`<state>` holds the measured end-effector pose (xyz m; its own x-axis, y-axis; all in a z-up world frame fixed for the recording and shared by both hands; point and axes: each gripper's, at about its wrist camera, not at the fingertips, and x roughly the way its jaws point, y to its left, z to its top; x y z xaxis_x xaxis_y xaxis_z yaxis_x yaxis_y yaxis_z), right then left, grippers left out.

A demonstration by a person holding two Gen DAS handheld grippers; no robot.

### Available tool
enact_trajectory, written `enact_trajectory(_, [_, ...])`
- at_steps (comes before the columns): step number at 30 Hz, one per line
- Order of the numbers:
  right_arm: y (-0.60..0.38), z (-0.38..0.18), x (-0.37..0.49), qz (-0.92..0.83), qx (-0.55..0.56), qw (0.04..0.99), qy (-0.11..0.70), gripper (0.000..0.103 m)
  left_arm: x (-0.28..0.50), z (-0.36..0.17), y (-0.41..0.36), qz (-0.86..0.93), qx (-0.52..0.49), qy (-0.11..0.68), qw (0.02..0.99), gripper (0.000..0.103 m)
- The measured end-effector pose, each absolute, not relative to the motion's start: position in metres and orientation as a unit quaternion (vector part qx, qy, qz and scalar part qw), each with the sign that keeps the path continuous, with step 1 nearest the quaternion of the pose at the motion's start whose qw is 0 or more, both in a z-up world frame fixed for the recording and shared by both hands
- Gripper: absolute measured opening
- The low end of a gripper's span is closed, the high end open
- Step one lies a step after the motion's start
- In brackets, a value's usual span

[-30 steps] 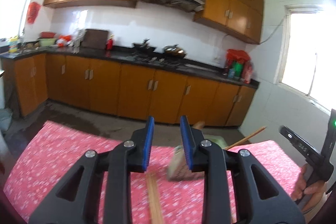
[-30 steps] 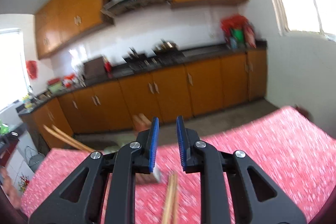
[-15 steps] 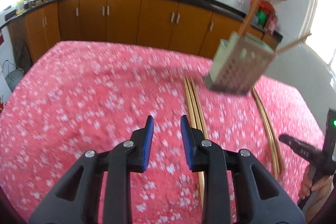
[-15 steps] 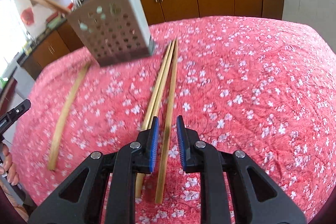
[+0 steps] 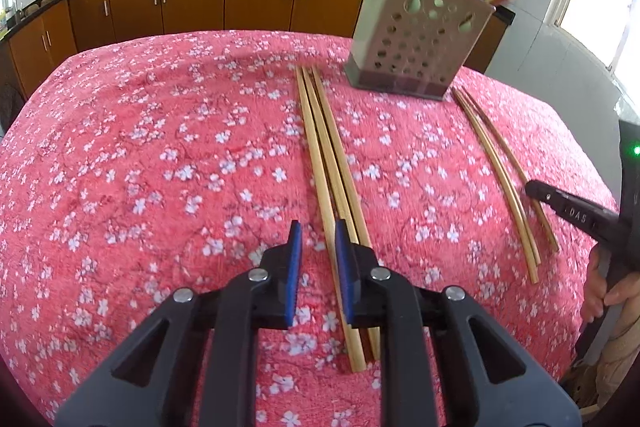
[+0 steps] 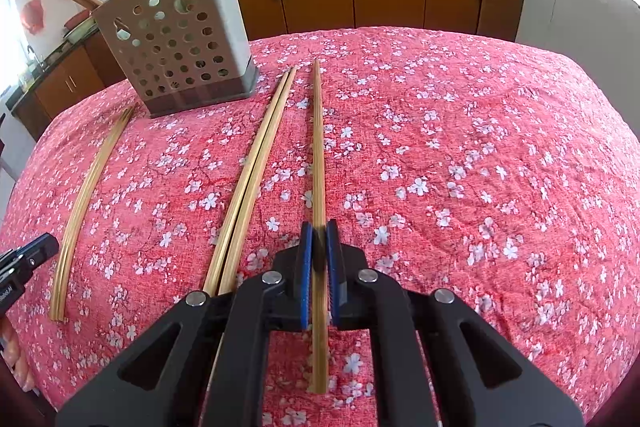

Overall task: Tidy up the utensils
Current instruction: 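Return the left tool to the chopsticks and grasp one while the right tool grasps another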

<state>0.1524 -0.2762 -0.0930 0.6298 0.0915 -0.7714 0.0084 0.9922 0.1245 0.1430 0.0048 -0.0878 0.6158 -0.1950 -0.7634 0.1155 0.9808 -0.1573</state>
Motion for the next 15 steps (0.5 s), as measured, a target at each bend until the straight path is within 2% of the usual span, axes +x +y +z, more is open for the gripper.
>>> enact_trajectory(6, [-0.274, -0.092, 0.147, 0.024, 0.052, 0.902, 0.429, 0.008, 0.144, -0.095, -0.004, -0.084, -0.030, 0.433, 0.897, 0.018])
enact_trajectory(9, [-0.272, -0.092, 0.146, 0.023, 0.043, 0.902, 0.428, 0.008, 0.146, -0.099, -0.008, -0.065, -0.012, 0.434, 0.898, 0.011])
enact_trajectory(15, [-0.273, -0.093, 0.143, 0.025, 0.033, 0.904, 0.426, 0.008, 0.154, -0.099, -0.002, -0.045, -0.014, 0.435, 0.899, 0.009])
